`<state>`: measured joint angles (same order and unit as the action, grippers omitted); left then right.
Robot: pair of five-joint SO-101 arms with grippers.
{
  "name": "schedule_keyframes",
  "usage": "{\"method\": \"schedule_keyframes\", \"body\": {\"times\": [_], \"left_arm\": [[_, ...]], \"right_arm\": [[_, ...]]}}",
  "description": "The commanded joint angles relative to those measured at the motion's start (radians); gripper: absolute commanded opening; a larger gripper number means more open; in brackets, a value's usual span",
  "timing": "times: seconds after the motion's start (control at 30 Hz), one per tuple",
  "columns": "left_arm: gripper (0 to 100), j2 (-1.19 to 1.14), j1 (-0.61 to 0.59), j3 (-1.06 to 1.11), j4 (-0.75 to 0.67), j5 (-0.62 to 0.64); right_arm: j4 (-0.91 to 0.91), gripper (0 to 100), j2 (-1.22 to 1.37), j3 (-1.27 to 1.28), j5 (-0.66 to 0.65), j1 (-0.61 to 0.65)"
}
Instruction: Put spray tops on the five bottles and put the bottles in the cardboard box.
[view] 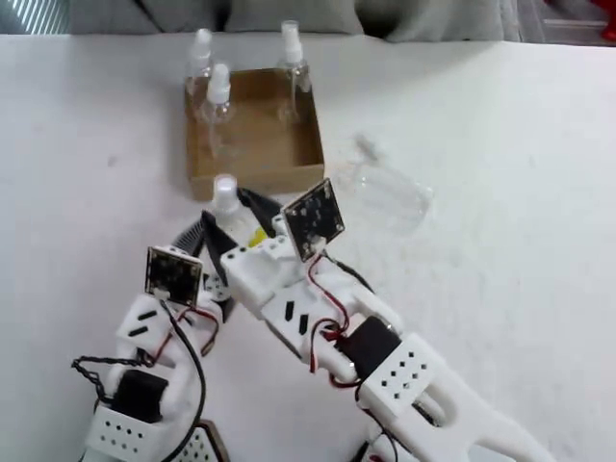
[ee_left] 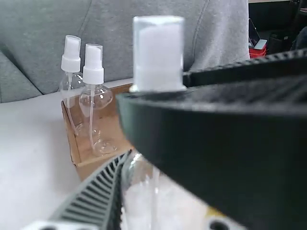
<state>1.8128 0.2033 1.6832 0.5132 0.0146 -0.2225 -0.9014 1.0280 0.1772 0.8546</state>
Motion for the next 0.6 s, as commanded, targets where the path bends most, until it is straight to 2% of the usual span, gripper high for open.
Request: {"method": "schedule_keyframes", "body": {"times": [0.0,0.27,0.43,0.57], "left_arm": [[12,0.018,0.005,-0.023,-0.003,-0.009],[12,0.018,0.005,-0.023,-0.006,-0.009],[12,0.018,-0.022,-0.026,-0.038,-0.002],[12,0.018,-0.051,-0.023,-0.086,0.025]], "right_arm": [[0.004,21.1,-0.038,-0.025,-0.011,0.015],[-0.099,21.1,-0.242,-0.023,-0.012,0.005],[-0.24,20.9,-0.406,-0.018,-0.011,-0.071],[-0.28,20.9,-0.461,0.037,-0.011,-0.13]]}}
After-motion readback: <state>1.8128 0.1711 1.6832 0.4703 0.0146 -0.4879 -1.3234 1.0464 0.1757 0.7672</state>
